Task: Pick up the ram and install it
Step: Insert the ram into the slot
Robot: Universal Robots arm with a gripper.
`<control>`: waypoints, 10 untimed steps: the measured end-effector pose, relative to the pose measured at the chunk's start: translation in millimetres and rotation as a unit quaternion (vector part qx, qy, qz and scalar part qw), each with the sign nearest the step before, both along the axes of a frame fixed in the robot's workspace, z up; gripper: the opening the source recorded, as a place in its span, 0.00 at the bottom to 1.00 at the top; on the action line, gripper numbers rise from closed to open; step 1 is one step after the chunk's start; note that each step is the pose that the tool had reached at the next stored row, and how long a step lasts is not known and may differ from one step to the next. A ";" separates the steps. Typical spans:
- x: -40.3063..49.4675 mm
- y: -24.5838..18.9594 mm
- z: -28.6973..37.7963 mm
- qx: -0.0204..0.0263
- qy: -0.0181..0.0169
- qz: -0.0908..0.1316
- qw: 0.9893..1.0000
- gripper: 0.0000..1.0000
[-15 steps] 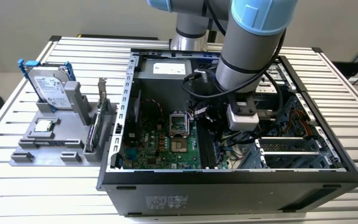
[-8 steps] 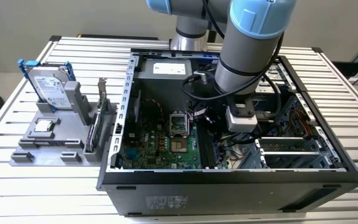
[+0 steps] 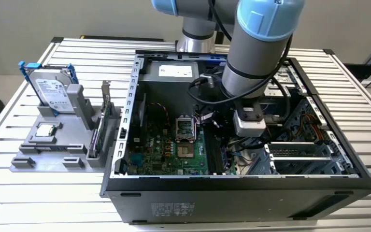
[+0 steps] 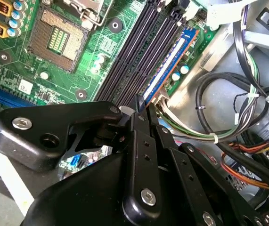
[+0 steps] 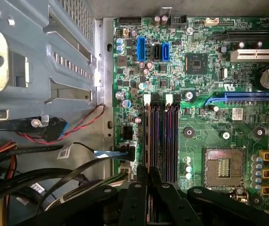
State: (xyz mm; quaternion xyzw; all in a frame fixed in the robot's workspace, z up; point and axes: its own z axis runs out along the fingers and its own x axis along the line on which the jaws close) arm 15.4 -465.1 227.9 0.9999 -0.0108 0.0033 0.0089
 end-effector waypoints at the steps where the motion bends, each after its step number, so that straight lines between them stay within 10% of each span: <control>1: -0.1 0.1 -0.3 0.000 0.000 0.001 1.000 0.00; 10: -0.9 0.6 -2.7 0.000 0.000 0.005 1.000 0.00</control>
